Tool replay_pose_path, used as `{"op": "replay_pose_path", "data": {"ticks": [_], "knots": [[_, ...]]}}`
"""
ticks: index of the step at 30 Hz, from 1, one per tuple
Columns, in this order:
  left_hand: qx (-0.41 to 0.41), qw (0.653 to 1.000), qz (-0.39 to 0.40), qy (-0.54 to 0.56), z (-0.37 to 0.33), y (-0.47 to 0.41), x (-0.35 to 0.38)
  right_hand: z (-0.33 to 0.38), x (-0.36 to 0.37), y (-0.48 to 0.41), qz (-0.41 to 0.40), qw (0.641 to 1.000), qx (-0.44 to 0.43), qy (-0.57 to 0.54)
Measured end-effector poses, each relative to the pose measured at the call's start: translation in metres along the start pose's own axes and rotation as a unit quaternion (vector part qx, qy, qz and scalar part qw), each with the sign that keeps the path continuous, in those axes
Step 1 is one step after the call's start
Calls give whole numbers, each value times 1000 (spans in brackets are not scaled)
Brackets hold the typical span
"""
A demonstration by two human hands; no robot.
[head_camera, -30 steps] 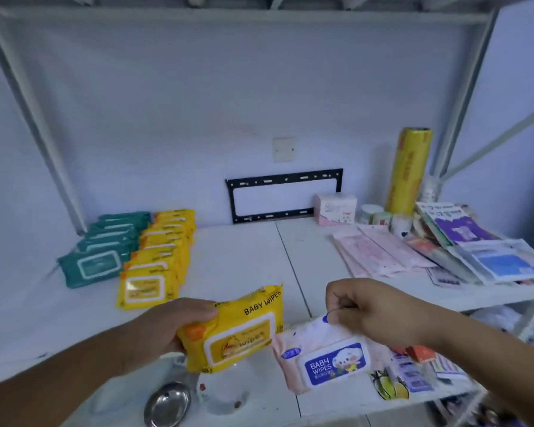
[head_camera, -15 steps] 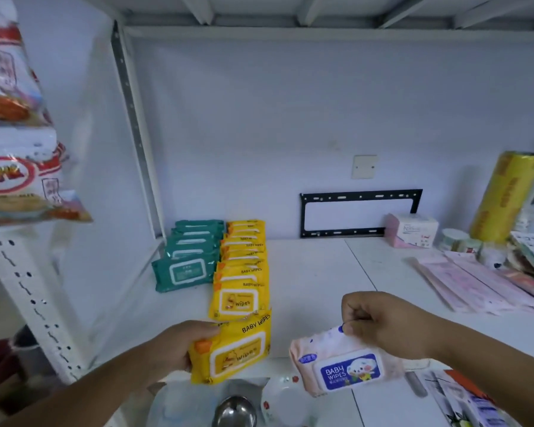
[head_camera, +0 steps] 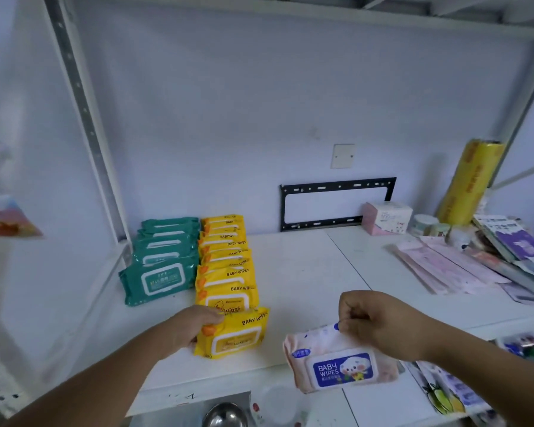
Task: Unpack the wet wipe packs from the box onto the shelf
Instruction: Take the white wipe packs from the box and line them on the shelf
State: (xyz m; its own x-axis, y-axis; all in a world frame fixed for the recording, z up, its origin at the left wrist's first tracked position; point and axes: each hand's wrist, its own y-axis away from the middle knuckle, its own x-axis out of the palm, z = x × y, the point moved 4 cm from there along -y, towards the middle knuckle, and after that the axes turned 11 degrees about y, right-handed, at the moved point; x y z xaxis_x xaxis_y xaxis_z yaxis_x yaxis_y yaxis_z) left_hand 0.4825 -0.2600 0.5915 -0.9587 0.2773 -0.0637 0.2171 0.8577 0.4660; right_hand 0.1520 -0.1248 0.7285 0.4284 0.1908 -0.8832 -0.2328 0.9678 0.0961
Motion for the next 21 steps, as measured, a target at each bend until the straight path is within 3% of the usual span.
{"op": "replay_pose_path", "data": {"ticks": [3,5,10,16,18,21], "knots": [[32,999,-19,-29,4,-15,-9,-4,3,-5,2,1000,15,-7],[111,985,-41,-127,2,-18,-16,-5,6,-7,3,1000,22,-10],[326,860,-139,-368,-15,-7,-17,-3,8,-14,9,999,30,19],[402,736,-230,-495,-23,-16,-17,-2,6,-23,-2,999,36,19],[409,729,-230,-498,-26,-14,-16,-3,6,-24,-1,999,37,24],[407,751,-187,-485,-31,-8,-12,-3,4,-26,-6,999,39,24]]}}
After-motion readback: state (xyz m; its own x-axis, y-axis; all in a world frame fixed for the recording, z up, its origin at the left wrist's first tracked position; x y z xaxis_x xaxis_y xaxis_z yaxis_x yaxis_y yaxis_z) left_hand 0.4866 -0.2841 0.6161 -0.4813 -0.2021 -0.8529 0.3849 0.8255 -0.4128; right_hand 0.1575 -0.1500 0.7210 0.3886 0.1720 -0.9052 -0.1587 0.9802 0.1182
